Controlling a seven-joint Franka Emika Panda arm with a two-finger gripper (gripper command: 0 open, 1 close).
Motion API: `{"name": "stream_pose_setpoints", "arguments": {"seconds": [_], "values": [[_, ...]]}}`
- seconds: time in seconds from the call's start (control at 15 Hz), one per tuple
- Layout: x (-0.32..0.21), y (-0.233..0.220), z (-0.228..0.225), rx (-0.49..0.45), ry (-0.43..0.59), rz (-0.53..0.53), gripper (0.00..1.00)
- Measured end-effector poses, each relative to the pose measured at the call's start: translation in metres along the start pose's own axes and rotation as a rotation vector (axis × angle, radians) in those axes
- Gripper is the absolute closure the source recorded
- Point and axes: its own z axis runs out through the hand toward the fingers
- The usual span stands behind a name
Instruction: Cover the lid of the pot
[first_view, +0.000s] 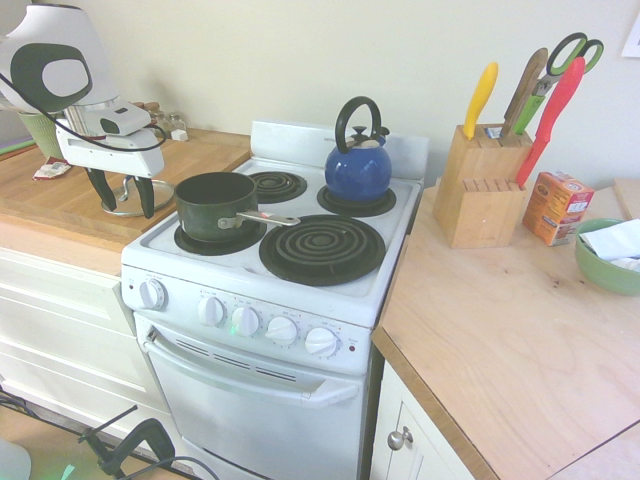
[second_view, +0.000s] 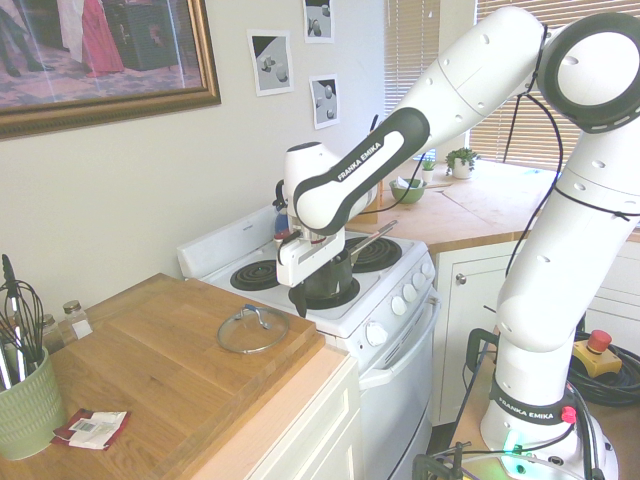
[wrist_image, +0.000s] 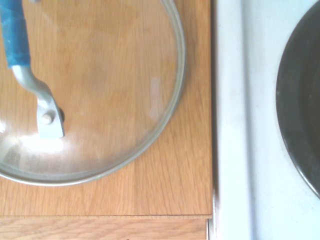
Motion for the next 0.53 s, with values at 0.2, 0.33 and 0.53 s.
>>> {"name": "stream_pose_setpoints", "arguments": {"seconds": [0.2,0.33,0.53], "values": [[0.002,-0.003,-0.005,0.006,0.010,-0.002,0.00],[0.002,-0.022,-0.022,0.019,0.051,-0.013,0.00],[0.007,-0.065,-0.046,0.034,0.090,-0.026,0.00]]}}
